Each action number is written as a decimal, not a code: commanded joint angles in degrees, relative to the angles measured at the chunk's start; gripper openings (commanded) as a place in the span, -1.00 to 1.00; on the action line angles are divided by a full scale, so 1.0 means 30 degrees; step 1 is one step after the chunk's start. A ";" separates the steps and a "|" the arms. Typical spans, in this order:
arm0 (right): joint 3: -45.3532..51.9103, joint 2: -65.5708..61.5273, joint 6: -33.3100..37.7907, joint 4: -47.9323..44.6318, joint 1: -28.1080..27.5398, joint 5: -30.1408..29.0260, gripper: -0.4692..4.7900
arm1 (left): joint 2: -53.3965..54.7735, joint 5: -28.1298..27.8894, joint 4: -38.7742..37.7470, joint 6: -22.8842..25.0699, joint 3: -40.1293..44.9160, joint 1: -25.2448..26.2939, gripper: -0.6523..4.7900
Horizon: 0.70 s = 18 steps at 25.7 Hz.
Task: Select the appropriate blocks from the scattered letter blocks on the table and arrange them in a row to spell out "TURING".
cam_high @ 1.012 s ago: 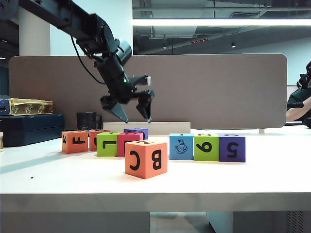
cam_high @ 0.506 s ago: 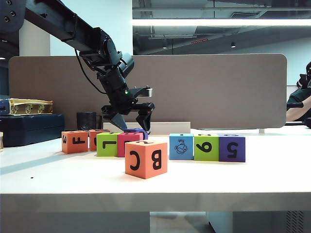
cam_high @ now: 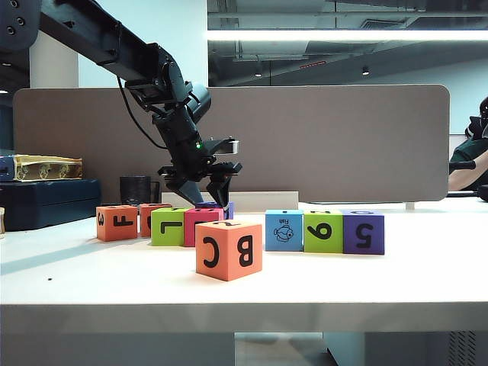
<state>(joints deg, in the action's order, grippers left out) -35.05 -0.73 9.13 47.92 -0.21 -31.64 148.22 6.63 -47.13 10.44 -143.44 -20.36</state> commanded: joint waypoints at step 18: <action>-0.0066 0.0182 -0.0058 -0.0197 -0.0022 0.0007 -0.82 | -0.2922 0.0430 -0.5428 -0.6506 -0.0182 -0.2594 0.29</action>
<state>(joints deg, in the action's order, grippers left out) -35.05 -0.73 9.13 47.92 -0.21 -31.62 140.53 8.34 -61.56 -6.22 -143.70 -27.57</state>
